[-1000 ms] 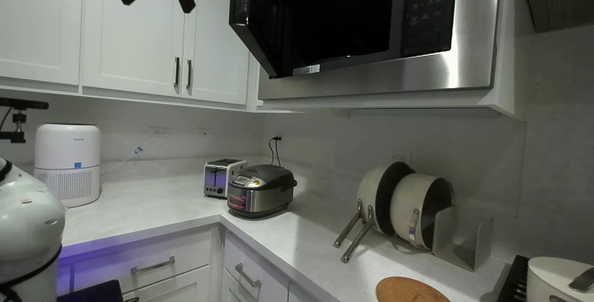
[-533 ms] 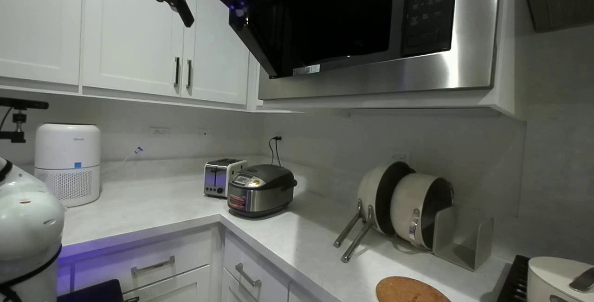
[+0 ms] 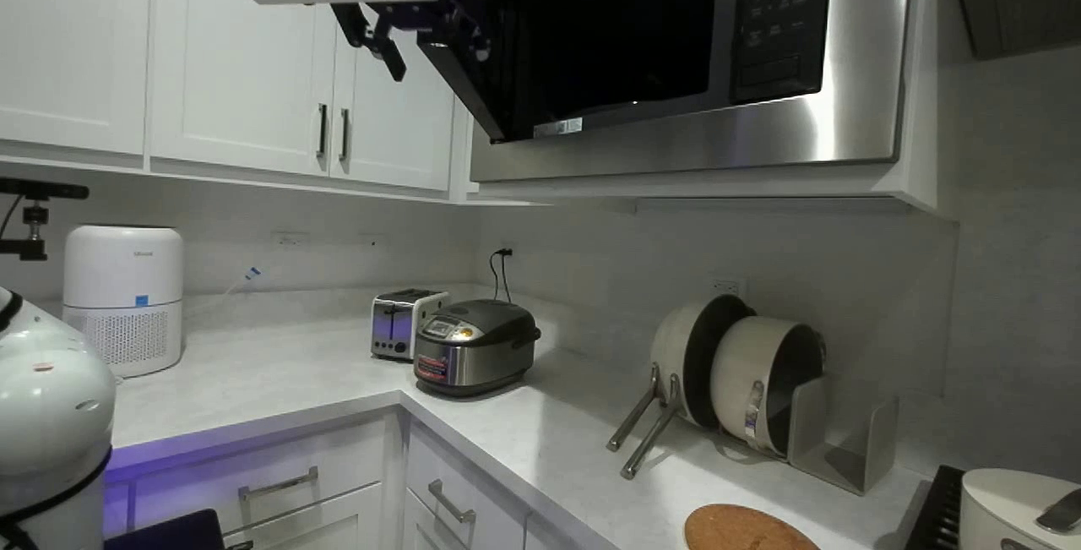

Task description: Open the microwave door

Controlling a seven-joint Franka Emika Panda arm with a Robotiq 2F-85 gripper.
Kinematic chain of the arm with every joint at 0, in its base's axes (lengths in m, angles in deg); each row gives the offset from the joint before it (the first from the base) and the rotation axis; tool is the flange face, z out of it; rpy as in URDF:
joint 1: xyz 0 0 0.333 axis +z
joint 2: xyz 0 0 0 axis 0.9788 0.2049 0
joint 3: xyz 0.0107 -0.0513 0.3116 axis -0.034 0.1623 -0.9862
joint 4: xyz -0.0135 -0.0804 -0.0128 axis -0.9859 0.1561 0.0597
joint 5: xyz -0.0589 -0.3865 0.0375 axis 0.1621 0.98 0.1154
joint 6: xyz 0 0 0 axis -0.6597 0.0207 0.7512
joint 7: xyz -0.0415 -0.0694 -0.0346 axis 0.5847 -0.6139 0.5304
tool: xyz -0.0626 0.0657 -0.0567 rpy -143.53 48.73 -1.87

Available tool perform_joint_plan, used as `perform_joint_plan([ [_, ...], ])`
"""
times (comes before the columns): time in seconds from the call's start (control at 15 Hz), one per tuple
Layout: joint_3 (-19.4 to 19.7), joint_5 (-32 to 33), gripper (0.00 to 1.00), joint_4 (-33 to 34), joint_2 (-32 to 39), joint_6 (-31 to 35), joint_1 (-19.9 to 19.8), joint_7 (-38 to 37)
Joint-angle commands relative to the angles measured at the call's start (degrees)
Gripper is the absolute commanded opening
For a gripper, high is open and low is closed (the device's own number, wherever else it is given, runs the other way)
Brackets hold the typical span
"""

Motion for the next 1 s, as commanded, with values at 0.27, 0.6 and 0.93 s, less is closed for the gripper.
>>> perform_joint_plan([
  [0.27, -3.38, -3.69, 1.0, -6.18, -3.32, 9.83, -2.36, 1.43],
  [0.6, -3.97, -4.51, 1.0, -7.32, -5.69, 12.08, -2.09, 1.46],
  [0.93, -3.81, -4.21, 1.0, -7.34, -7.26, 12.57, -1.59, 0.97],
])
